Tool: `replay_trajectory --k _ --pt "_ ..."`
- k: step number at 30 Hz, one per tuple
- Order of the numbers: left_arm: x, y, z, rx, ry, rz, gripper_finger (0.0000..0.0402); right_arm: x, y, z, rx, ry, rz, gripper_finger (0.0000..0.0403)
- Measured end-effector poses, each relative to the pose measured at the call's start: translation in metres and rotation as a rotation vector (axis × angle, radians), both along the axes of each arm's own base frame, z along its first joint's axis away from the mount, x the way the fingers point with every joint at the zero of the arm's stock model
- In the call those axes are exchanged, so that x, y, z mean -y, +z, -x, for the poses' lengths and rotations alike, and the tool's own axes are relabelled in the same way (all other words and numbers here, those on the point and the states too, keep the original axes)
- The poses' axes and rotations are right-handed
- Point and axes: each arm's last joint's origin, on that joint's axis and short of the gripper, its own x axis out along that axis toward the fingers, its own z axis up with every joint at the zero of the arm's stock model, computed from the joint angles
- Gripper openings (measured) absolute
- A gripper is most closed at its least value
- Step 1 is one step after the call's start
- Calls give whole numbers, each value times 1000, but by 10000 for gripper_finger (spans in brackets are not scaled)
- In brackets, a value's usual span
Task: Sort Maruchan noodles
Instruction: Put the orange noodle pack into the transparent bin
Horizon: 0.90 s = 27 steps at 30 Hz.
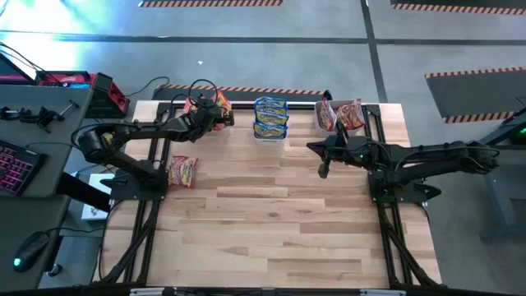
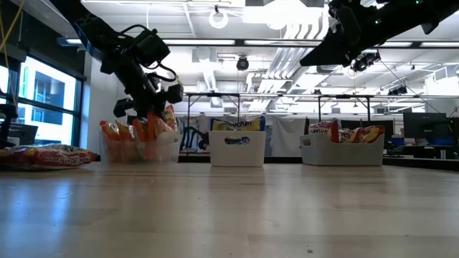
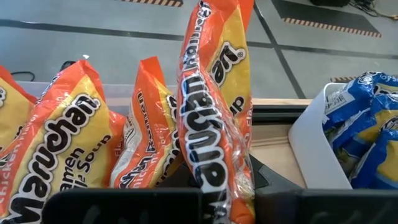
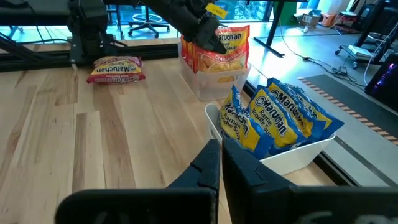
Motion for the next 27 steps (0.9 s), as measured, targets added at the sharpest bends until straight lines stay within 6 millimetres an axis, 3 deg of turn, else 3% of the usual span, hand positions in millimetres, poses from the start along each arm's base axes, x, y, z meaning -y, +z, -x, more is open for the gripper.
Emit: replay_trajectory --k 10,15,22,27 --pt "0 -6 -1 -28 -35 35 20 0 0 0 0 0 0 0" --pt "0 -5 -4 -42 -121 51 61 0 0 0 0 0 0 0" --pt "-3 38 -12 -83 -218 0 145 0 0 0 0 0 0 0" --pt "-9 60 -13 -140 -236 0 175 0 0 0 0 0 0 0"
